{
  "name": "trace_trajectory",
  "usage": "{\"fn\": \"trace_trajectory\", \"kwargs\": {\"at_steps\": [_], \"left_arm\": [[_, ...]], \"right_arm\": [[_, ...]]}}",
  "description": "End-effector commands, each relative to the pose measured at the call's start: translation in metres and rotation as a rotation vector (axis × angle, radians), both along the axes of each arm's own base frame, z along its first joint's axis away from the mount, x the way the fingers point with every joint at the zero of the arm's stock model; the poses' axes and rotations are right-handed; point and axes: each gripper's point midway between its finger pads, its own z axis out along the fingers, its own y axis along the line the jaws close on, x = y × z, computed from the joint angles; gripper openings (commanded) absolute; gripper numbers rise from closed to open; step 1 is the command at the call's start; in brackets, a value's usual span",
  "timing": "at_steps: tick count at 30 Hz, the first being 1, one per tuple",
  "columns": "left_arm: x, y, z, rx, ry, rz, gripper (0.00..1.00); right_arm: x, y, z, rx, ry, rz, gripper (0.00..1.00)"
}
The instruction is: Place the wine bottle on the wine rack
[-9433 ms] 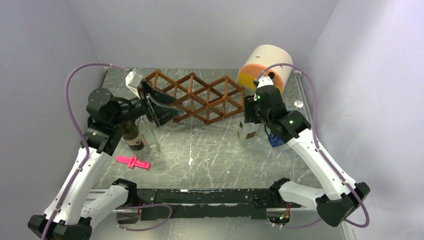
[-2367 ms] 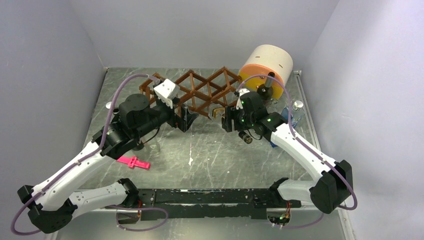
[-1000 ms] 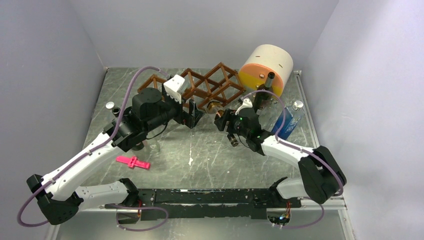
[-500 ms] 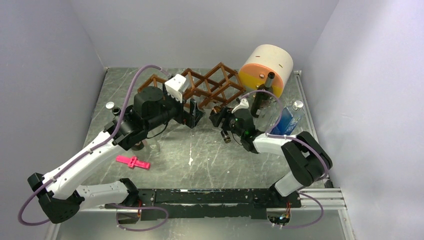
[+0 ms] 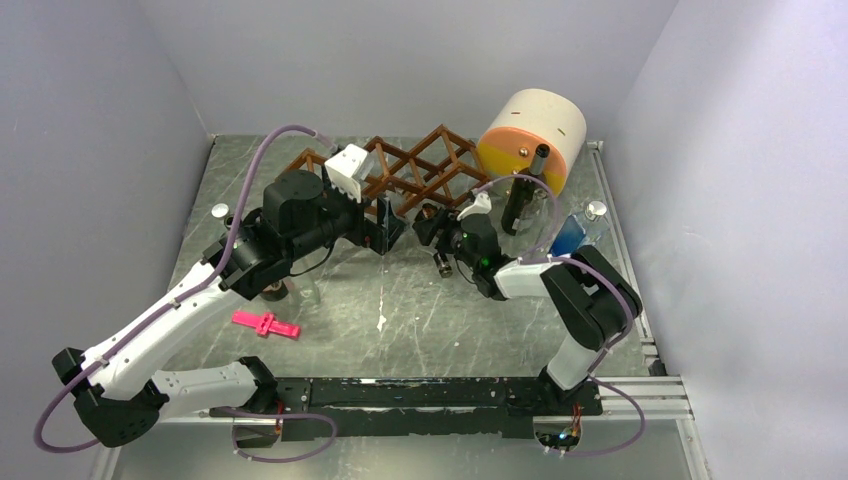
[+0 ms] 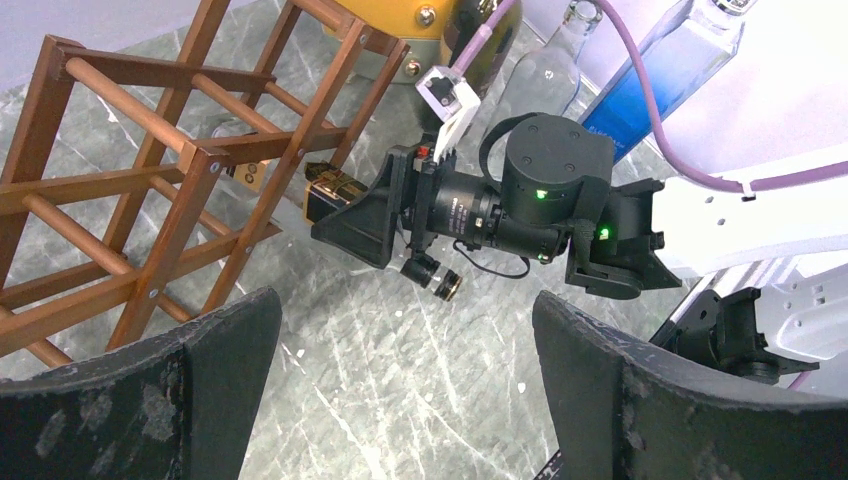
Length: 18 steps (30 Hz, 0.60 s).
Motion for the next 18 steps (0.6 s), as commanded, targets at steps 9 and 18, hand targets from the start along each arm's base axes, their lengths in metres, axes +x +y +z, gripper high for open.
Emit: {"fn": "trace_trajectory", "kwargs": {"at_steps": [9,18], "left_arm": [[-0.001,0.007,0.012,-0.014,-0.01,0.025,1.0],[0.001,0.012,0.013,-0.008,-0.025,0.041,1.0]], "right_arm": [[0.029,0.015,0.084,0.13,-0.236,-0.076,0.0],[0.022,0.004,0.089,0.029,-0.253,-0.124,0.0]]}}
